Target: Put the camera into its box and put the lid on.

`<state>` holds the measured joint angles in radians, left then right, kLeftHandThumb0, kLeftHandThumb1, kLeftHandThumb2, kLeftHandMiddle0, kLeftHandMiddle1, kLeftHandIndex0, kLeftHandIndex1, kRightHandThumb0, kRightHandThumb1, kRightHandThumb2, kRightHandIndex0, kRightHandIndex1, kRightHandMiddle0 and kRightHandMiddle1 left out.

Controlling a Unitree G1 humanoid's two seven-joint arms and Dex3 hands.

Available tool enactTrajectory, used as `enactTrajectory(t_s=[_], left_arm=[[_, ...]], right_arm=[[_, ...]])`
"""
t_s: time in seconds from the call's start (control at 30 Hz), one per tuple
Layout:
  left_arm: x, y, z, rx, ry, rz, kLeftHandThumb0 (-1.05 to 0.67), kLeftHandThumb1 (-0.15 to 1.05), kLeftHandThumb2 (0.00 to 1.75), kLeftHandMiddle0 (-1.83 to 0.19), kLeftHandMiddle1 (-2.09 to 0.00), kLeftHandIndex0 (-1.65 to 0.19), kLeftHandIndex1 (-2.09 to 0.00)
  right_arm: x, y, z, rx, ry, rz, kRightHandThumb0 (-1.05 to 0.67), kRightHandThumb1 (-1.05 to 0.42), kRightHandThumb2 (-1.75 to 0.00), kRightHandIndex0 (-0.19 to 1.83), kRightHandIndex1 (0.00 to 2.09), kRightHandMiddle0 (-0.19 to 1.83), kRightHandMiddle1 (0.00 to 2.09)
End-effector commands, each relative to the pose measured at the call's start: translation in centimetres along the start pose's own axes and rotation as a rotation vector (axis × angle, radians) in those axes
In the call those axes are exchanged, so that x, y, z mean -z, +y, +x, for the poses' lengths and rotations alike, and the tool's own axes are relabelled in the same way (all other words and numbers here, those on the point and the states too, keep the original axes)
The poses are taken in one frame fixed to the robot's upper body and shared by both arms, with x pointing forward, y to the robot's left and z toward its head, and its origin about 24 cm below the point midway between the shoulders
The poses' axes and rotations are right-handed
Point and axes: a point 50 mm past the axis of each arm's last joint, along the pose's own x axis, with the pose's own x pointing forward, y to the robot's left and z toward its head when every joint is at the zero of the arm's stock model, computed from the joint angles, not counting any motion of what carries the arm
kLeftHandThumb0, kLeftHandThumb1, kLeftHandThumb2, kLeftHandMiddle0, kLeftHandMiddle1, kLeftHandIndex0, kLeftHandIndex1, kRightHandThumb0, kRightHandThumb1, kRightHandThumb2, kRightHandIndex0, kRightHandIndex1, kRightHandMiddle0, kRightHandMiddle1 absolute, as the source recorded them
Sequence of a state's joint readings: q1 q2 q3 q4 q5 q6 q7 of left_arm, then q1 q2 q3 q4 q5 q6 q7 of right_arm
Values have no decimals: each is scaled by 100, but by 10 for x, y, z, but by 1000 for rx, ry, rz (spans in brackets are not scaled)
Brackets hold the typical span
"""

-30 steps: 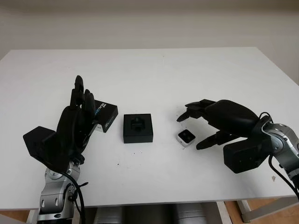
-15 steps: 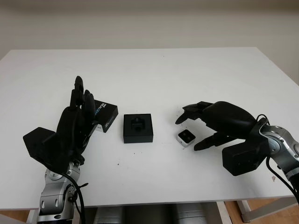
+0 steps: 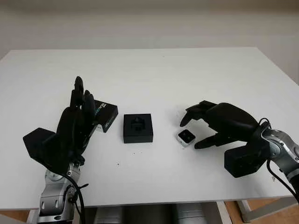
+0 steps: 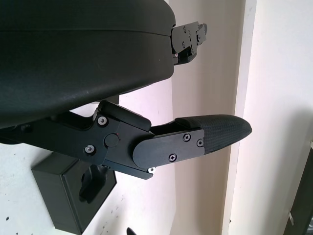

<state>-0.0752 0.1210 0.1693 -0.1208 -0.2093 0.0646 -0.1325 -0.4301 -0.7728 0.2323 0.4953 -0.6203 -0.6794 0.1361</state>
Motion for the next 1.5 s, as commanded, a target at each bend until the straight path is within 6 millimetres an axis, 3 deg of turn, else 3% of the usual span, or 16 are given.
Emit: enactTrajectory(t_s=[0.0, 0.4, 0.8, 1.47], left_arm=[[-2, -1, -1, 4, -7, 3, -75, 105, 62, 19, 0, 19, 0], [-2, -2, 0, 6, 3, 4, -75, 105, 62, 19, 0, 19, 0], [-2, -1, -1, -4, -8, 2, -74, 105, 62, 19, 0, 19, 0], [-3, -1, -1, -7, -11, -4, -75, 105, 59, 19, 0, 19, 0]], right_arm=[[-2, -3, 5, 8, -11, -13, -53, -93, -6, 9, 62, 14, 112], [0, 3, 7, 20, -15, -6, -54, -90, -5, 5, 75, 15, 110], [-2, 8, 12, 11, -32, -11, -53, -91, -6, 7, 72, 19, 109], [-1, 12, 11, -10, -33, -34, -48, -98, -6, 13, 66, 35, 132]])
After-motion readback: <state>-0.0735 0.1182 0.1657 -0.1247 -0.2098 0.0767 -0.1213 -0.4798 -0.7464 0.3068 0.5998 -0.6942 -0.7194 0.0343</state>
